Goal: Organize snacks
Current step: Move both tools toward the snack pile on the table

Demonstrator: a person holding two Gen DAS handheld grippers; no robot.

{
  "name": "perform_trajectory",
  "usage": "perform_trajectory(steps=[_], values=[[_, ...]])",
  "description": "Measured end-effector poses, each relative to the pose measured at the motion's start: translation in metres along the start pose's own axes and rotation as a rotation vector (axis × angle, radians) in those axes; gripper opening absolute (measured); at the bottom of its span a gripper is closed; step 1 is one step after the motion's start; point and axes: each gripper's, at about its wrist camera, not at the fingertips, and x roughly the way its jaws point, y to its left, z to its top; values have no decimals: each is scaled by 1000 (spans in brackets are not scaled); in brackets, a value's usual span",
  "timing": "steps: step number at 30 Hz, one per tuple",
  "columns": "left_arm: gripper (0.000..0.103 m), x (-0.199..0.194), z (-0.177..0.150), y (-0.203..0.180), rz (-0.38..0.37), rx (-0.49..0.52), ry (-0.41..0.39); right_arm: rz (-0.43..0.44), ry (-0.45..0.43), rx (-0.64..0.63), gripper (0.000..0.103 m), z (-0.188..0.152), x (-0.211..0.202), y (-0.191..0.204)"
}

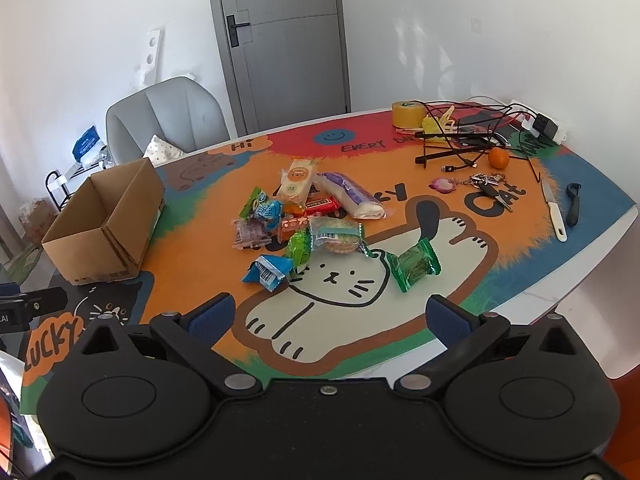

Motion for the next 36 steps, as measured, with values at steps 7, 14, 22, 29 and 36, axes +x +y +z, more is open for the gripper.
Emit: perform_trajectory(steps=[7,14,22,29,36], values=[[102,1,1,1,-1,0,-1,-4,1,9,103,0,1,-1],[102,1,2,1,0,-6,4,-7,6,5,103,-2,3,2],[102,0,3,2,0,-8,1,-8,4,5,103,-2,3,1],[102,1,2,1,4,-4,-4,-15,1,9,103,-1,2,-1],[102,2,1,1,3,-4,-5,-12,1,9,103,-1,1,-2]])
